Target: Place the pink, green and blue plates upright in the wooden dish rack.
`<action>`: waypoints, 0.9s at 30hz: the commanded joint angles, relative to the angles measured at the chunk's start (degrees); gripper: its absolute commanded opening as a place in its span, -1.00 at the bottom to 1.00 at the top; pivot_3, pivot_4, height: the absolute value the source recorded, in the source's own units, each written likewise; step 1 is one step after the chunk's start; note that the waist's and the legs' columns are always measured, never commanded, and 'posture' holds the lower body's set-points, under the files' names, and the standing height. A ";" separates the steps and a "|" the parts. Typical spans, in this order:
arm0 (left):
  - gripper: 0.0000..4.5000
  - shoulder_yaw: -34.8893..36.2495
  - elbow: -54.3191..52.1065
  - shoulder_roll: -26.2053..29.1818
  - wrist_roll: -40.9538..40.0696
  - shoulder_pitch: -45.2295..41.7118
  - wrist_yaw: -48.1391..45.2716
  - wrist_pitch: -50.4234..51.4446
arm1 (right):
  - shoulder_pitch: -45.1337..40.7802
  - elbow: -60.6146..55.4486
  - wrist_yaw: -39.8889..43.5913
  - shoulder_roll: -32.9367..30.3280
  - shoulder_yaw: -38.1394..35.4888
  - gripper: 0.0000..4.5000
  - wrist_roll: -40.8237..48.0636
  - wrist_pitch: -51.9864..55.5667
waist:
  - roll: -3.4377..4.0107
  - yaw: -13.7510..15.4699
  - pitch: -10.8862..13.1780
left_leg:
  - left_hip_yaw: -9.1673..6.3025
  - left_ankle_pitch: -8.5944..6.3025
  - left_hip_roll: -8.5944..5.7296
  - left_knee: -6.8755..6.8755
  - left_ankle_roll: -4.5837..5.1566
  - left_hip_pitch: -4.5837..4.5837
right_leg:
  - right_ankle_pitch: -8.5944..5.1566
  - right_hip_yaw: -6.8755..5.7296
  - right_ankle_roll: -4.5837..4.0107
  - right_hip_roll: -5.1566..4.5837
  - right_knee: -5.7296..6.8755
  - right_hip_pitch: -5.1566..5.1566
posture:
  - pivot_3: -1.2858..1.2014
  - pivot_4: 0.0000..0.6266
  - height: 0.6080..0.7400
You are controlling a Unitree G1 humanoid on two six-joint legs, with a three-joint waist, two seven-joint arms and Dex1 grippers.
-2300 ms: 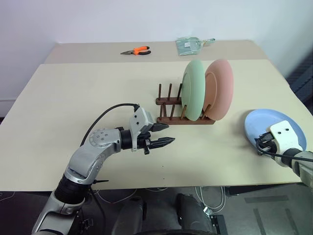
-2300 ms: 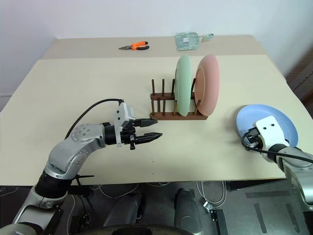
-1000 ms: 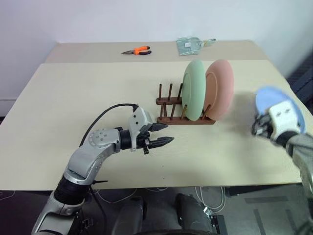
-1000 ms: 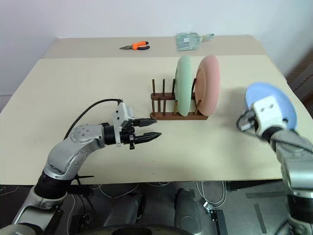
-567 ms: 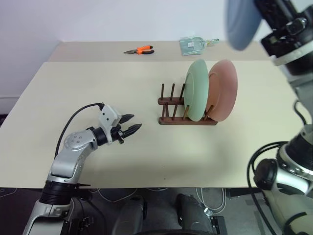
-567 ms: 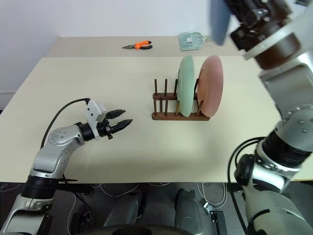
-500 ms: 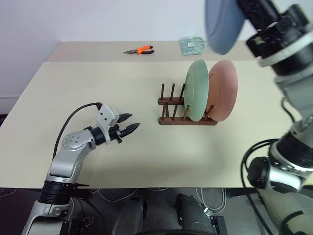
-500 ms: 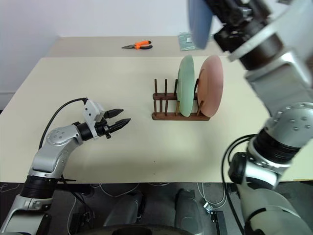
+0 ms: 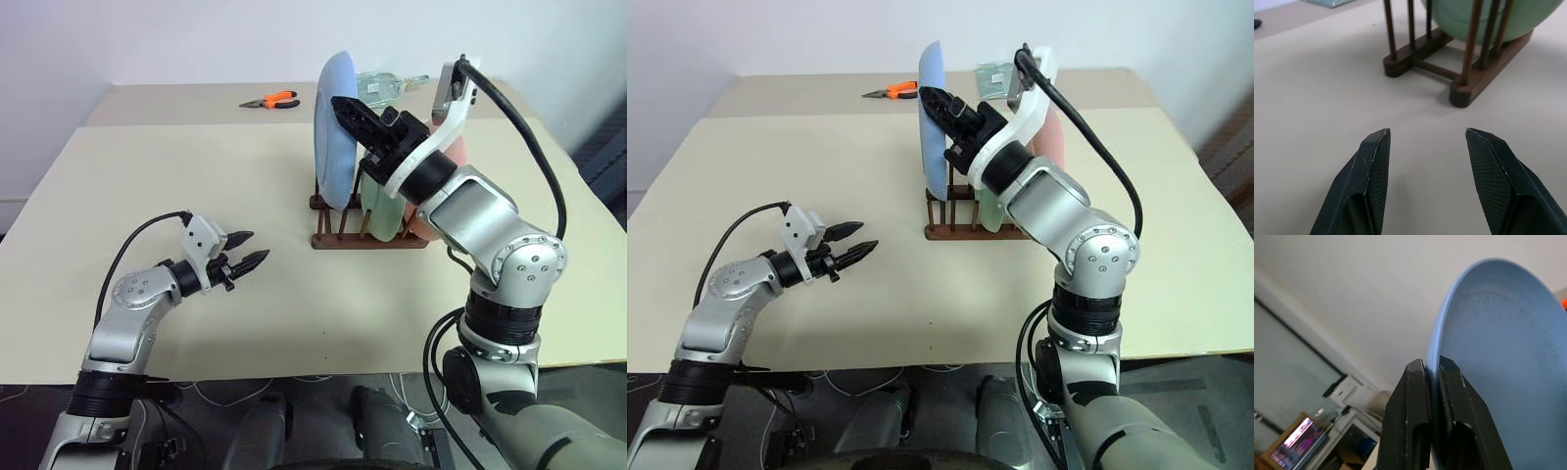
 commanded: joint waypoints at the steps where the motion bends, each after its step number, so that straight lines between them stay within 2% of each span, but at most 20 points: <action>1: 0.11 0.26 -1.86 -0.35 -0.31 -0.51 0.36 0.03 | 0.06 0.60 -0.97 0.07 0.08 -0.99 0.19 -1.28 | 0.00 -0.06 0.00 | 0.00 0.00 0.00 0.00 0.00 0.01 | 0.00 0.00 0.00 0.01 0.01 0.00 | 0.03 -0.52 1.00; 2: 0.11 0.15 -1.84 -0.45 -0.25 -0.59 0.38 0.07 | 0.13 1.52 -0.77 0.04 -0.08 -0.99 0.13 -1.34 | 0.00 -0.09 0.00 | 0.01 0.00 0.00 0.00 0.00 0.01 | 0.00 0.00 0.00 0.01 0.01 -0.01 | 0.03 -0.52 1.00; 5: 0.11 -0.24 -1.88 -0.70 -0.09 -0.72 0.43 0.26 | -0.21 4.00 0.53 -0.45 -0.32 -0.56 -1.22 -1.58 | 0.00 -0.12 0.00 | 0.01 0.00 0.01 0.00 0.00 0.01 | 0.00 0.00 0.00 0.02 0.01 0.00 | 0.03 -0.52 1.00; 9: 0.11 -0.80 -2.14 -1.02 0.05 -0.77 0.52 0.74 | -2.21 4.26 5.45 -3.78 0.15 0.30 -7.10 -2.08 | 0.01 0.02 0.00 | 0.04 0.00 0.00 0.00 0.00 0.00 | 0.00 0.00 0.00 0.01 0.00 0.00 | 0.03 -0.52 1.00; 11: 0.11 -1.24 -2.24 -1.35 0.27 -0.92 0.78 0.96 | -3.28 2.15 11.18 -8.20 0.75 0.30 -12.19 -2.57 | 0.02 0.09 0.02 | 0.07 0.00 -0.01 0.01 0.00 -0.02 | 0.00 0.01 0.01 0.00 -0.02 0.00 | 0.03 -0.52 1.00; 13: 0.11 -1.43 -2.16 -1.59 0.54 -0.99 0.96 0.87 | -3.40 -1.75 19.68 -15.36 1.07 0.30 -18.72 -4.40 | 0.01 0.20 0.02 | 0.07 0.00 -0.02 0.02 0.00 -0.03 | -0.01 0.00 0.01 0.00 -0.04 0.02 | 0.03 -0.52 1.00; 16: 0.11 -1.28 -1.47 -1.64 1.07 -1.06 1.34 0.48 | 0.47 -5.66 30.39 -26.10 -3.49 0.30 -23.36 -6.53 | -0.03 0.28 0.01 | 0.07 0.00 -0.02 0.02 0.01 -0.06 | -0.03 -0.04 0.05 -0.01 -0.15 0.07 | 0.03 -0.52 1.00; 20: 0.11 -0.95 -0.43 -1.31 1.60 -1.02 1.57 -0.05 | 11.89 -3.69 38.42 -35.55 -15.82 0.30 -22.95 -5.72 | -0.22 0.35 -0.09 | 0.06 -0.03 0.00 0.02 0.04 -0.02 | -0.20 -0.08 0.05 -0.06 -0.21 0.22 | 0.03 -0.52 1.00; 23: 0.11 -0.02 0.97 -0.40 2.51 -0.48 1.88 -1.21 | 27.21 -1.72 47.04 -39.91 -25.74 0.30 -25.87 -5.25 | -0.24 0.71 -0.09 | 0.09 -0.03 0.01 0.05 0.04 -0.04 | -0.29 -0.06 0.11 -0.11 -0.24 0.23 | 0.03 -0.52 1.00; 25: 0.11 0.35 1.78 0.19 3.12 -0.22 2.04 -1.76 | 36.83 -0.15 52.97 -41.04 -28.47 0.30 -29.55 -6.46 | -0.23 1.15 -0.09 | 0.12 -0.03 0.01 0.04 0.05 -0.03 | -0.30 -0.05 0.12 -0.12 -0.22 0.21 | 0.03 -0.52 1.00; 27: 0.11 0.75 2.21 0.60 3.22 -0.07 2.06 -2.00 | 43.78 0.52 58.00 -42.06 -27.01 0.30 -34.74 -9.17 | -0.14 1.06 -0.08 | 0.23 -0.04 0.03 0.05 0.05 0.00 | -0.30 0.00 0.11 -0.11 -0.22 0.19 | 0.03 -0.52 1.00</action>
